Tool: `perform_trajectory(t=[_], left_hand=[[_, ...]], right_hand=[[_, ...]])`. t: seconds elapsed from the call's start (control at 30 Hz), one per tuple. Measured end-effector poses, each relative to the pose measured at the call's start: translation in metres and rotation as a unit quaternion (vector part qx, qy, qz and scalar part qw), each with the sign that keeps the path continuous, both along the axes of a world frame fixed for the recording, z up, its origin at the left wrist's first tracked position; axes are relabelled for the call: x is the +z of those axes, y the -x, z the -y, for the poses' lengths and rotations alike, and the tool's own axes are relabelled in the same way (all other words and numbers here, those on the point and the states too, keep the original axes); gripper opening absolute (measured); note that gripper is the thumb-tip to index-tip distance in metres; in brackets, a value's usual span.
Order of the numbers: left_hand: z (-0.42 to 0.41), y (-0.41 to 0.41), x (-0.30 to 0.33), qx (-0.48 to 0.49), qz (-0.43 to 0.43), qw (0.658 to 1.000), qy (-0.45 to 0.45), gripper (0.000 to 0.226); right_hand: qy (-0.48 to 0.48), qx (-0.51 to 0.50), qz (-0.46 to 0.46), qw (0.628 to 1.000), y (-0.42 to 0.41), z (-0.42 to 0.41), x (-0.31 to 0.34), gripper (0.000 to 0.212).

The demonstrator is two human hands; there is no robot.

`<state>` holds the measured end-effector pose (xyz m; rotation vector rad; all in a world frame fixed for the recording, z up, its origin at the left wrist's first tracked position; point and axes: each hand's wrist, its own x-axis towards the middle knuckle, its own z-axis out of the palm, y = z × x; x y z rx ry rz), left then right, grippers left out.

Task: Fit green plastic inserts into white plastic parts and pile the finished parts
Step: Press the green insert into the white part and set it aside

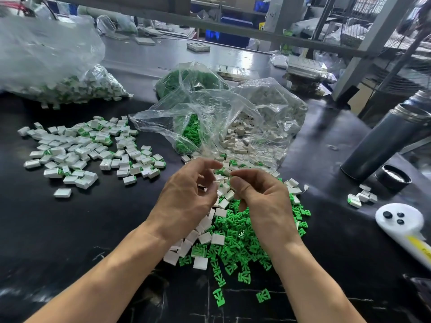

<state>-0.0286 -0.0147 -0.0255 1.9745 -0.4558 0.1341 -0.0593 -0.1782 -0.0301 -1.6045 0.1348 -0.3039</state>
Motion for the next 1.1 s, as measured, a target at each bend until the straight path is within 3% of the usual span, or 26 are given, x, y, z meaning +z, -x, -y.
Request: perform_trajectory(t=[0.13,0.77,1.1], left_hand=[[0.0013,0.0014,0.0011,-0.023,0.007,1.0,0.001,0.043],[0.0022,0.0012,-0.0001,-0.053,-0.051,0.992,0.099,0.042],[0.0017,-0.0037,-0.0068,-0.039,-0.117,0.978,0.17,0.008]], right_hand=[[-0.053,0.007,-0.001,0.999,-0.0002,-0.0006,0.0004,0.009],[-0.037,0.034,-0.003,0.999,0.0,-0.0009,-0.0056,0.004],[-0.064,0.035,0.013,0.997,0.0,0.0002,-0.005,0.003]])
